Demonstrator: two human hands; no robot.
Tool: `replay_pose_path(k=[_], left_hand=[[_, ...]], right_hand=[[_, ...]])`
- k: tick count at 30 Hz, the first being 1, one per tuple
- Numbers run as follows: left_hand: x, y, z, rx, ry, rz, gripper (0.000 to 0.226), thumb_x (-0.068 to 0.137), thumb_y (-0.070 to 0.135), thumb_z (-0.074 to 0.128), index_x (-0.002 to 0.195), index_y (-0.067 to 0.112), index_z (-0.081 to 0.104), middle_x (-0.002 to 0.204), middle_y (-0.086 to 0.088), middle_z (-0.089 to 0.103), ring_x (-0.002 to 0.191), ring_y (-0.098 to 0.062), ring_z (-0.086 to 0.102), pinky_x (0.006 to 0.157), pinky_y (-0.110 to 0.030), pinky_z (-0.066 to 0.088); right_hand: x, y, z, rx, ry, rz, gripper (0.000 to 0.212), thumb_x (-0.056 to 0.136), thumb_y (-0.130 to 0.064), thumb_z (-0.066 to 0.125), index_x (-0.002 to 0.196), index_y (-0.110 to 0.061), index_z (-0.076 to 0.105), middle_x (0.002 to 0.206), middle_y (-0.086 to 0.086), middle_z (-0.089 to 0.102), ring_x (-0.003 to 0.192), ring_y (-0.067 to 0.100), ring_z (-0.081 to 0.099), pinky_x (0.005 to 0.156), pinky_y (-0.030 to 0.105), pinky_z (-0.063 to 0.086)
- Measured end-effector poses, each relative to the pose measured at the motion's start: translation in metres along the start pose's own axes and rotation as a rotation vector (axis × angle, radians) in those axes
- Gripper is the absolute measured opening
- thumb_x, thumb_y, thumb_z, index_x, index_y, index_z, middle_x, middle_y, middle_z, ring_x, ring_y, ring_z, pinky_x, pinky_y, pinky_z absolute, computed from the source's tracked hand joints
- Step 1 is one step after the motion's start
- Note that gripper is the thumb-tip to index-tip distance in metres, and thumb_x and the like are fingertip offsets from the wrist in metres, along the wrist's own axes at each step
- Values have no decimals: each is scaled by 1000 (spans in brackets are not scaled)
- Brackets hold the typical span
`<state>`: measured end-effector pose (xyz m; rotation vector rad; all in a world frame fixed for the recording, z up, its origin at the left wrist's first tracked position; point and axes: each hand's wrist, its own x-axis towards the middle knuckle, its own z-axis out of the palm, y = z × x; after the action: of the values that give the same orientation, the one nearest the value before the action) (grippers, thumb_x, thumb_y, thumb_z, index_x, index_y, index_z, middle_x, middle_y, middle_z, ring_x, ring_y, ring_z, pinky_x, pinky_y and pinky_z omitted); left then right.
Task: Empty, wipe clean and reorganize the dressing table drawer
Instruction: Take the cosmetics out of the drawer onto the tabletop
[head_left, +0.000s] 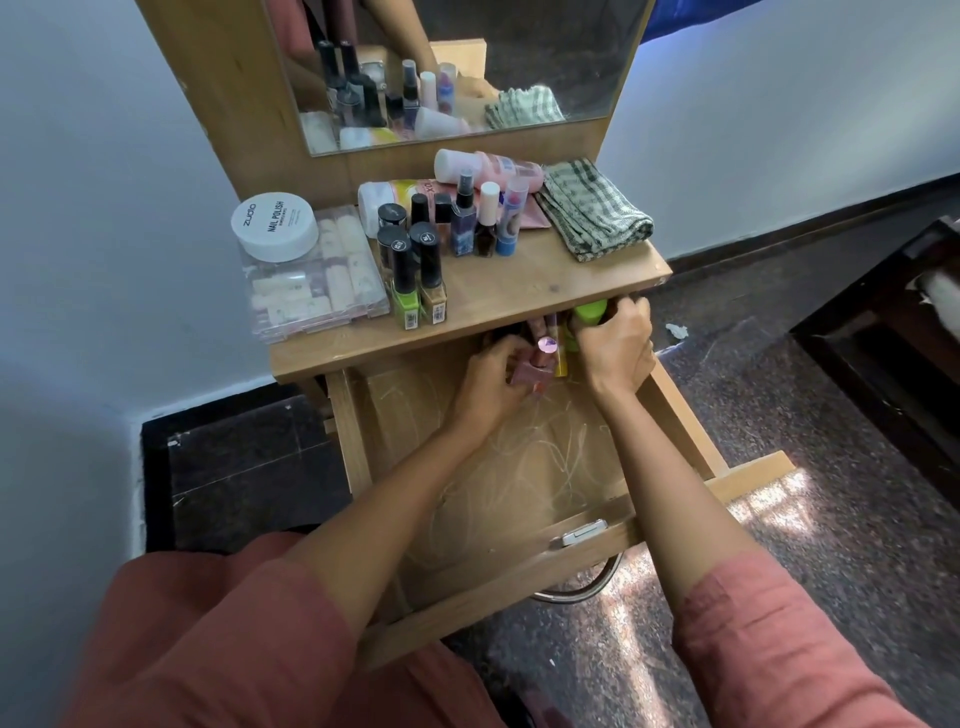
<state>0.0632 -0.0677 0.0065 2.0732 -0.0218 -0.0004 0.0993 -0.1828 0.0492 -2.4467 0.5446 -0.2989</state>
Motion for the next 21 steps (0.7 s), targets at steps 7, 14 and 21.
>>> replay_pose_path(k=[7, 14, 21], left_hand=[[-8, 8, -2, -34, 4, -1, 24, 75, 0, 69, 98, 0, 62, 100, -16, 68, 92, -22, 64, 74, -23, 49], [-17, 21, -3, 4, 13, 79, 22, 81, -2, 62, 102, 2, 63, 100, -13, 68, 90, -16, 63, 71, -13, 46], [-15, 55, -21, -25, 98, 181, 25, 76, -1, 67, 100, 6, 64, 96, -5, 70, 85, -6, 62, 71, -5, 45]], right_hand=[[-7, 8, -15, 39, -64, -22, 30, 77, -31, 62, 93, -6, 62, 98, 18, 67, 96, 38, 60, 70, 34, 38], [-14, 13, -38, 120, -132, -128, 29, 74, -29, 69, 99, -14, 67, 91, 12, 70, 89, 30, 63, 73, 35, 47], [-14, -2, -70, 293, -127, -174, 31, 67, -29, 67, 93, -14, 69, 83, 7, 72, 81, 22, 68, 77, 43, 55]])
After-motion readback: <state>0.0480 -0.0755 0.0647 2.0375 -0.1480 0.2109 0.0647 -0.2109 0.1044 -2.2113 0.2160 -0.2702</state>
